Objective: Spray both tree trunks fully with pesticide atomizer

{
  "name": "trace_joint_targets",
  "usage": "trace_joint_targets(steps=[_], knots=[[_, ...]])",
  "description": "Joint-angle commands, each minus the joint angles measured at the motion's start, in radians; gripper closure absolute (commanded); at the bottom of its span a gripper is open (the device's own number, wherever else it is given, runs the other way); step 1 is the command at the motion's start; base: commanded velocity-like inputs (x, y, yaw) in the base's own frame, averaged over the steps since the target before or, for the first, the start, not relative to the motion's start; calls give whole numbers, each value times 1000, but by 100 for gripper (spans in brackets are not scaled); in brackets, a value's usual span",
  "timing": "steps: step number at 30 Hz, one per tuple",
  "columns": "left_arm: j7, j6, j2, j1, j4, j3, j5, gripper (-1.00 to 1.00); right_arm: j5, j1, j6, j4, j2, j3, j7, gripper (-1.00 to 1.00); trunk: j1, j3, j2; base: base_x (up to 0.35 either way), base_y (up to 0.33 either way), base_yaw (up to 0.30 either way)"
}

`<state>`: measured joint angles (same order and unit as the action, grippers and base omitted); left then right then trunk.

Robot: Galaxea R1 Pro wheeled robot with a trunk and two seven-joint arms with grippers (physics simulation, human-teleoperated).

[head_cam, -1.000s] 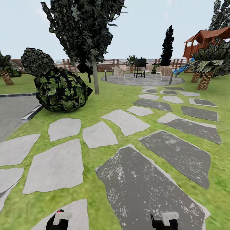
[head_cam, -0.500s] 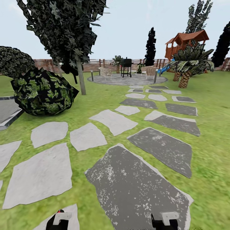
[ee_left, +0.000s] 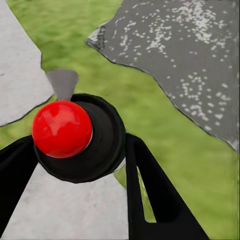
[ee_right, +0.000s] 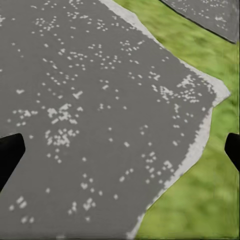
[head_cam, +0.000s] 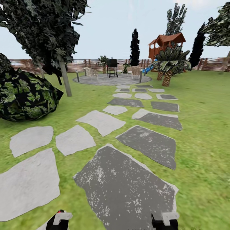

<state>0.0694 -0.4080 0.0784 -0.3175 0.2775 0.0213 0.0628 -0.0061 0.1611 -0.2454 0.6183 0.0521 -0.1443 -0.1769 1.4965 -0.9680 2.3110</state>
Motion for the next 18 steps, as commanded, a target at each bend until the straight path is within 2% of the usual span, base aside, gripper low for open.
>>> trace_joint_targets(steps=[1,18], knots=[[0,0,0,0,0,0,0,100,0,0,0,0,0,0,0,-100,0,0,0,0,0,-277],[1,0,-3,0,0,0,0,100,-1,0,0,1,4,0,2,-100,0,-5,0,0,0,-277]])
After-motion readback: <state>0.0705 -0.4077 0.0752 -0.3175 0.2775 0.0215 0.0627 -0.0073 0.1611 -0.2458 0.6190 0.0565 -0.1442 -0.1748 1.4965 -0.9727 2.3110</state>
